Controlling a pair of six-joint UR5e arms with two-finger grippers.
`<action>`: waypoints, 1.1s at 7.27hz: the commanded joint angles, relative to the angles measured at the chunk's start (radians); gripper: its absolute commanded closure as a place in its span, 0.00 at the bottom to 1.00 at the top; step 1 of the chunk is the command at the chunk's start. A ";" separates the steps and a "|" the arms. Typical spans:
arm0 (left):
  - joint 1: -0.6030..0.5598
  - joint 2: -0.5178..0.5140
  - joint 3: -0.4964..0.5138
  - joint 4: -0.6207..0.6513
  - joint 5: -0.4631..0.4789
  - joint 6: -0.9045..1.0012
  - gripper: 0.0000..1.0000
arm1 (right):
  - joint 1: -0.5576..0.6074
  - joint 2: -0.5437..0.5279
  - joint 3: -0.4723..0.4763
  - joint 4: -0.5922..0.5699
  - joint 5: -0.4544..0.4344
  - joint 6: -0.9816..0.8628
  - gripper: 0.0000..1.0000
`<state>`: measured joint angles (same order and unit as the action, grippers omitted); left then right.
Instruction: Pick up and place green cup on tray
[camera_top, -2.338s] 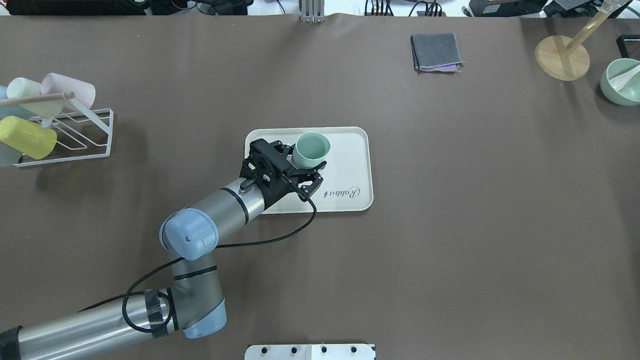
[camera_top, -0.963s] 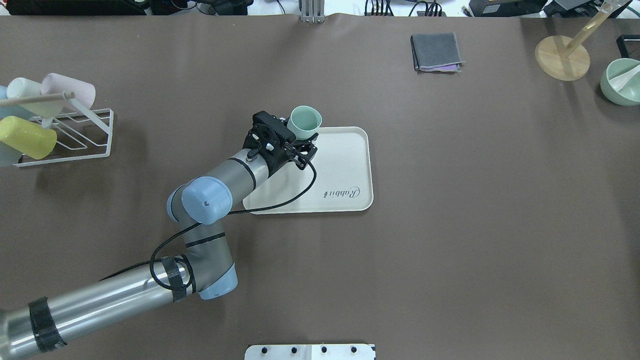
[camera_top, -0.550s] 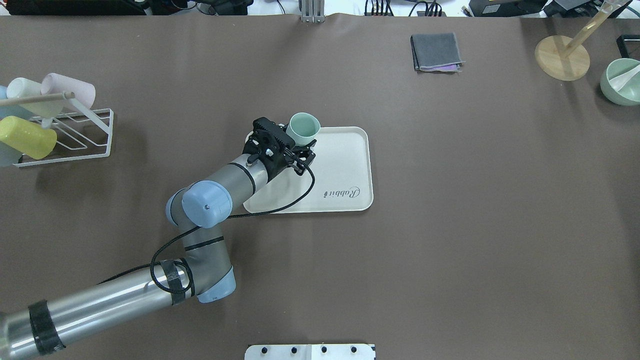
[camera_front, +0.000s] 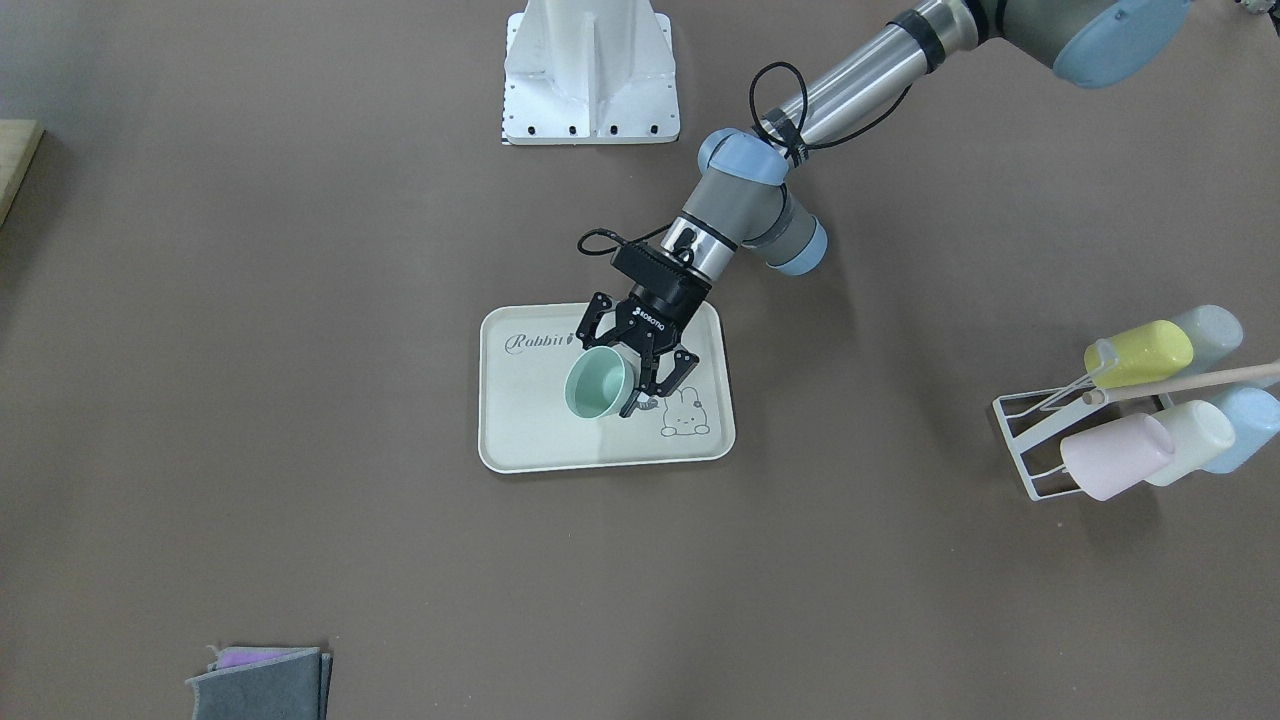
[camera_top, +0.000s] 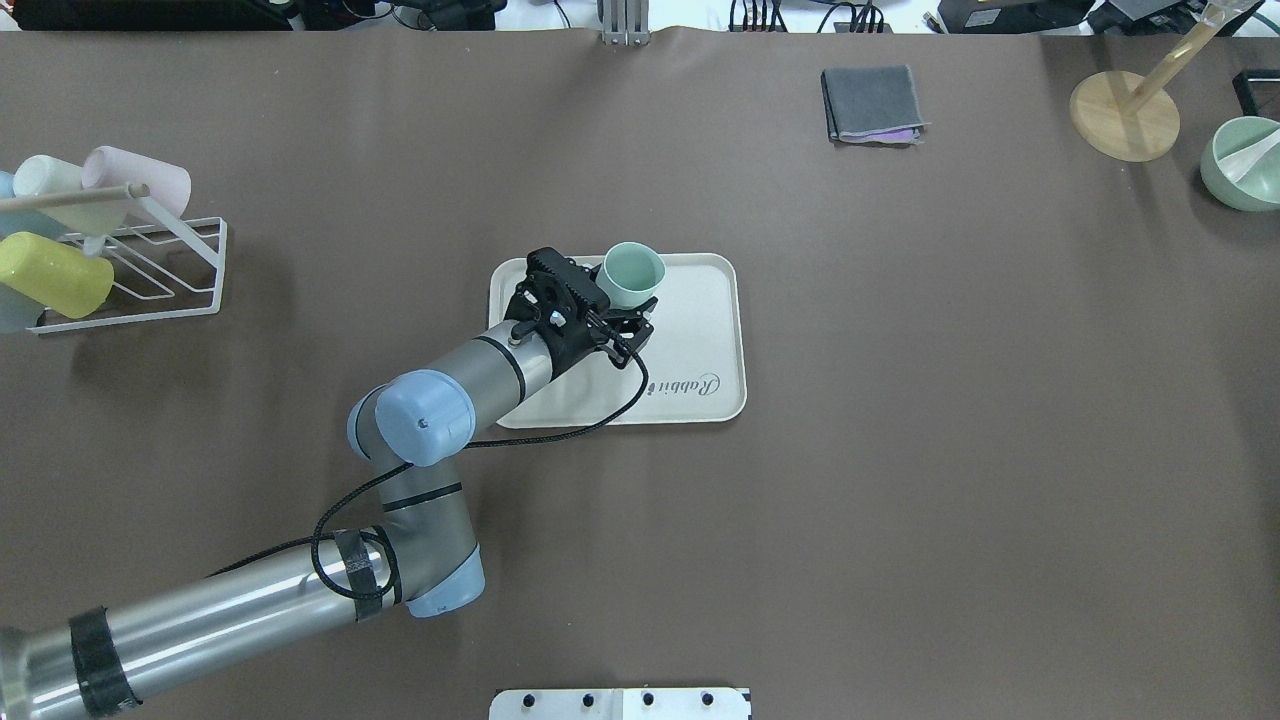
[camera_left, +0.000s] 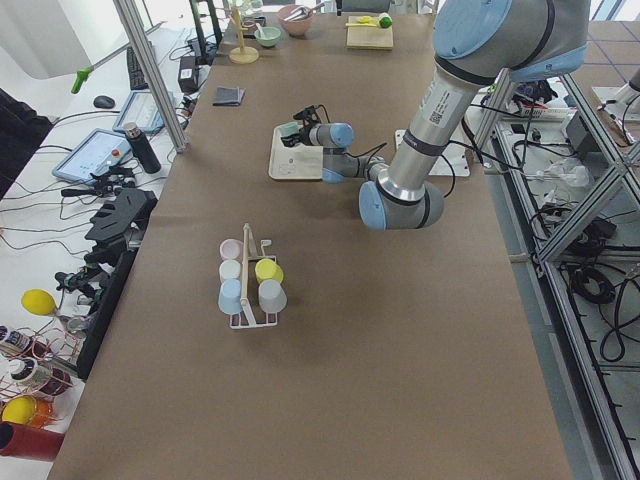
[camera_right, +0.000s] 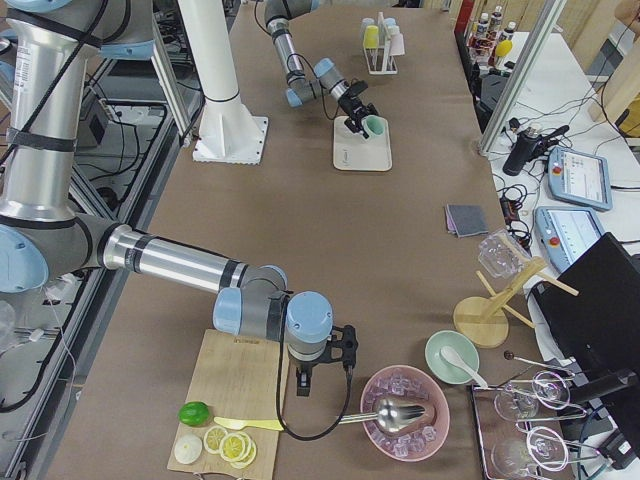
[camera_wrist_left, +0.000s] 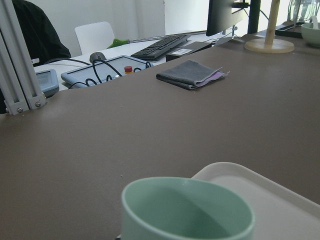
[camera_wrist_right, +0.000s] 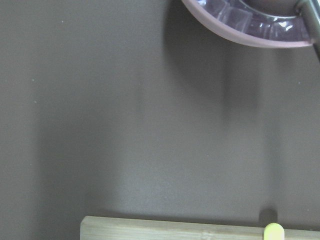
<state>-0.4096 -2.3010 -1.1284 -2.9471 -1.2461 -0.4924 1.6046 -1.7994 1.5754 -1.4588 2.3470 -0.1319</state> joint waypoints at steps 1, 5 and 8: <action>0.011 -0.008 0.016 -0.061 0.002 0.002 1.00 | 0.000 0.000 0.000 0.000 0.000 0.000 0.00; 0.012 -0.005 0.071 -0.145 0.002 0.003 1.00 | 0.000 0.000 0.000 0.000 0.000 0.000 0.00; 0.012 0.003 0.081 -0.144 0.002 0.002 1.00 | 0.000 -0.002 0.000 0.000 0.000 0.000 0.00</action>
<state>-0.3972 -2.3007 -1.0497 -3.0913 -1.2433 -0.4907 1.6045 -1.7996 1.5754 -1.4588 2.3470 -0.1319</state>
